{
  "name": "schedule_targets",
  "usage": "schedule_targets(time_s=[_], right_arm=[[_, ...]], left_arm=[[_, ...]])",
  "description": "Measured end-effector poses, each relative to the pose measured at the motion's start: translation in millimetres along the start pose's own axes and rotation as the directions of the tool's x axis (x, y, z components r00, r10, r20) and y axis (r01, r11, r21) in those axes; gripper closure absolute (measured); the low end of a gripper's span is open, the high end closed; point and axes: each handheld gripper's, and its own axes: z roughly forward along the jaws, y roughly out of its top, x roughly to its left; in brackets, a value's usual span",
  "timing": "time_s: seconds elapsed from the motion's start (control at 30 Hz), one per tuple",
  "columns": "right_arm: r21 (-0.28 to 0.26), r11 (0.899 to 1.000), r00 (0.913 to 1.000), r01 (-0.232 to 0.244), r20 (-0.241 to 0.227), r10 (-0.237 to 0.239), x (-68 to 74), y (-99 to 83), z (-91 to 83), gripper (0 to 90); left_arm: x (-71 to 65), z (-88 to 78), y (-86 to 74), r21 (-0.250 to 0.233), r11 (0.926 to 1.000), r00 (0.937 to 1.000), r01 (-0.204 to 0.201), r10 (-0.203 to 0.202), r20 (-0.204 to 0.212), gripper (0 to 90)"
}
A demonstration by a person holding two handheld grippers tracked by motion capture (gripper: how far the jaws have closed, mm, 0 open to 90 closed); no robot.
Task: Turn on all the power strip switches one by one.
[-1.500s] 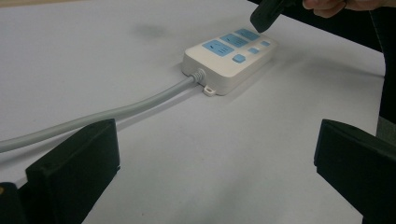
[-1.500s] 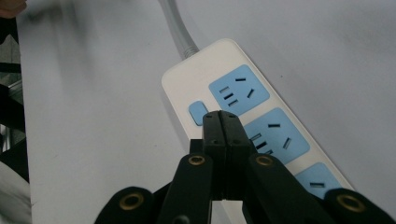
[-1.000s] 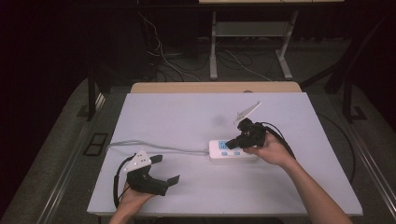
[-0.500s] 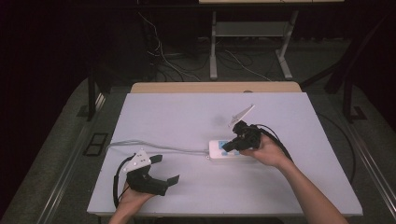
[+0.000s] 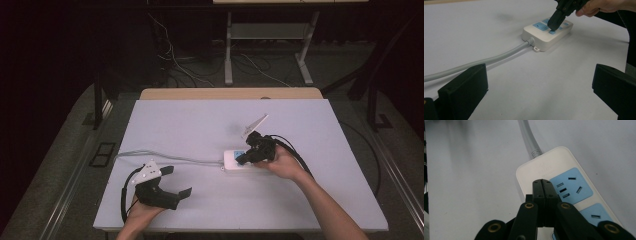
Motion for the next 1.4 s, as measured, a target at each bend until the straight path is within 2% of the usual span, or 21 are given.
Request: schedule_targets(time_s=[0.3,0.47,0.73,0.9,1.03,1.17,1.33,1.4], right_arm=[[-0.009,1.0,0.9998,0.008,0.016,-0.008,0.7,-1.0,3.0,90.0],[-0.027,1.0,1.0,0.003,0.005,-0.003,-1.2,-3.9,3.6,90.0],[-0.046,0.998,0.9995,-0.029,-0.011,0.029,-3.1,-7.5,4.2,90.0],[-0.034,0.999,0.9998,-0.022,-0.003,0.022,-1.9,-6.5,5.8,90.0],[-0.029,1.0,0.9998,0.006,0.018,-0.006,0.8,-5.7,5.9,90.0],[-0.038,0.999,1.0,-0.002,0.003,0.002,-1.4,-6.9,5.7,90.0],[-0.032,0.999,0.9995,0.023,0.02,-0.023,1.2,-5.6,5.7,90.0],[-0.033,0.999,0.9996,0.019,0.02,-0.019,1.0,-5.8,5.5,90.0]], left_arm=[[-1.6,0.6,-0.1,0.001,1.0,1.0,-0.001,0.001,0.003,0.0],[-1.1,1.2,-0.2,0.004,1.0,1.0,-0.001,0.001,0.002,0.0],[-2.8,1.2,0.1,0.001,1.0,1.0,-0.002,0.002,0.007,0.0],[-1.7,0.7,0.2,-0.004,1.0,1.0,0.004,-0.004,0.005,0.0],[-0.3,-0.4,0.0,-0.008,0.9999,0.9999,0.012,-0.012,0.002,0.0],[-1.0,-0.1,-0.3,-0.006,0.9999,0.9999,0.011,-0.011,0.004,0.0],[-0.5,1.0,-0.3,0.0,1.0,1.0,0.009,-0.009,0.004,0.0],[-0.1,0.4,-0.3,-0.002,0.9999,0.9999,0.01,-0.01,0.004,0.0]])
